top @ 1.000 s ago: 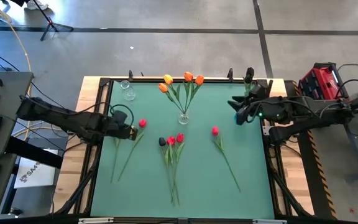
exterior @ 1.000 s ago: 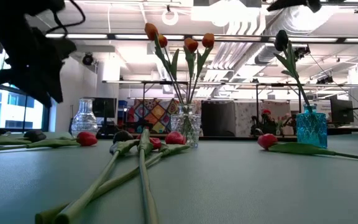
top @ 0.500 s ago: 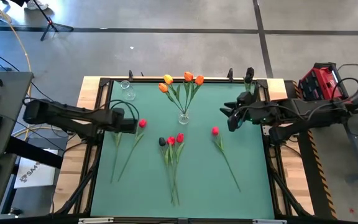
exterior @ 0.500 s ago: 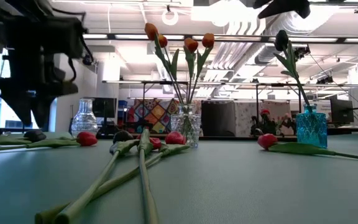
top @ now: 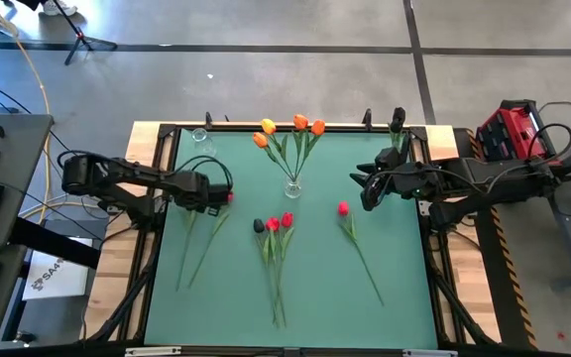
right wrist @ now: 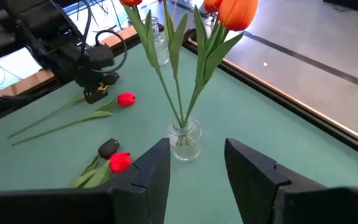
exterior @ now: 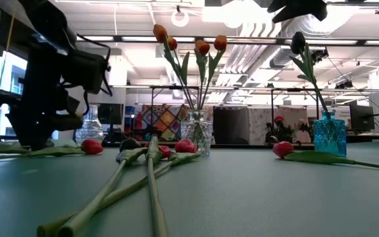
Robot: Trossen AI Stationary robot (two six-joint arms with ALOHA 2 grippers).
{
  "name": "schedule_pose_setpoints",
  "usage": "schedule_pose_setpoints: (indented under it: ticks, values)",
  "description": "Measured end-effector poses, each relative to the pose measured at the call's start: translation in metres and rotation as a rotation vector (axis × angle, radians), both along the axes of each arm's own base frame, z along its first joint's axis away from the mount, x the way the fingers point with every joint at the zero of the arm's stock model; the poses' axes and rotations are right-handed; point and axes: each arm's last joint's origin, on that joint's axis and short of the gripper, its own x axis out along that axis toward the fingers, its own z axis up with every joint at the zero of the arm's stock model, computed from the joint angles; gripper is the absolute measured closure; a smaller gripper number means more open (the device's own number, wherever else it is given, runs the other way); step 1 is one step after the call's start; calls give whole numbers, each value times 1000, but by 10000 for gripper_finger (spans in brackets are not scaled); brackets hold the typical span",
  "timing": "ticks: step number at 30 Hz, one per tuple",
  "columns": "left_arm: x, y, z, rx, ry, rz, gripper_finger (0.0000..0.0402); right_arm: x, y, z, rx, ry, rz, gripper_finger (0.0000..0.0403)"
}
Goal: Sort flowers into vase by color
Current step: Put the black tulip into the blue vase
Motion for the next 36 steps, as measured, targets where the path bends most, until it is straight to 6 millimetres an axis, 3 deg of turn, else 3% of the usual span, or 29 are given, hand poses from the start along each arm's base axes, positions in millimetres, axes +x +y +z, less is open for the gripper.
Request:
schedule_pose_setpoints:
  ticks: [12, 16, 22, 26, 30, 36]
  values:
    - [4, 1, 6, -26, -105, -31, 391, 0, 0, 0, 21, -11, -14, 261]
    - [3, -5, 16, -71, -177, -52, 395, -1, 0, -1, 20, -4, -15, 261]
    - [5, -18, 53, -47, -386, -157, 398, -7, -2, -8, 91, 20, -141, 261]
    - [10, -29, 84, 10, -630, -293, 399, -2, 3, -12, 154, 6, -159, 261]
    - [20, -41, 115, 67, -950, -442, 400, 14, 16, -19, 202, -2, -131, 261]
    - [39, -60, 150, 193, -1317, -664, 401, 55, 42, -26, 261, -122, 1, 261]
